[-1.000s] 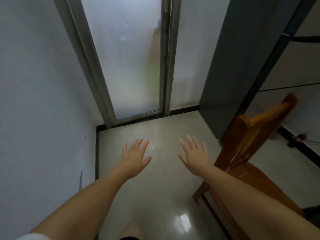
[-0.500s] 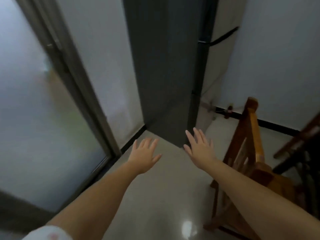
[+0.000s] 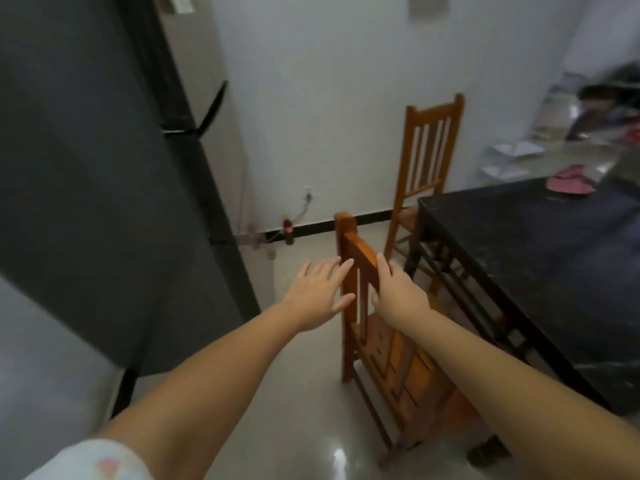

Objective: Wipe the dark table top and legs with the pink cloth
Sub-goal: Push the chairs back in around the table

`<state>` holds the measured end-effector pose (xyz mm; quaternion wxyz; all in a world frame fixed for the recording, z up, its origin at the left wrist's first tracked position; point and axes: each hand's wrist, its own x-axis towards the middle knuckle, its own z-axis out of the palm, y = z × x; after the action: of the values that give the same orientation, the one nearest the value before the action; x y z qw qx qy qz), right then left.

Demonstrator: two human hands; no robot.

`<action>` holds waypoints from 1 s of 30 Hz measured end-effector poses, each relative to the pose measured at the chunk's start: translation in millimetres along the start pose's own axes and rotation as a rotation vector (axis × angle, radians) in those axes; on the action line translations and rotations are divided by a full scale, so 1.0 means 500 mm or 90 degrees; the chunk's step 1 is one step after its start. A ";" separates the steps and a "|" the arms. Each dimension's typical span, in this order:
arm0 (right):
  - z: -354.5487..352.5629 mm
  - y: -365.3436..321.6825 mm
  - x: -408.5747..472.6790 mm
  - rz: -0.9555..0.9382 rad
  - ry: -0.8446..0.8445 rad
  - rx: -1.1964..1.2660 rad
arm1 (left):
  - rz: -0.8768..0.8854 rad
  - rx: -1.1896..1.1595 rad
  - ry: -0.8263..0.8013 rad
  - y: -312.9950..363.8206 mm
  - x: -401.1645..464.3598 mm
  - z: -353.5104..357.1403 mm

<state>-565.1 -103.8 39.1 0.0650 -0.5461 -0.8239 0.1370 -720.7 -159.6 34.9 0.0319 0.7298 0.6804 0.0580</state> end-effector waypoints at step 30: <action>-0.027 0.146 0.053 0.479 0.035 -0.091 | 0.804 0.125 -0.025 0.078 0.579 0.059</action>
<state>-507.7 -50.6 29.0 -0.0059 -0.8171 -0.5711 0.0787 -658.7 127.2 22.5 -0.0631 0.9906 0.1209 -0.0102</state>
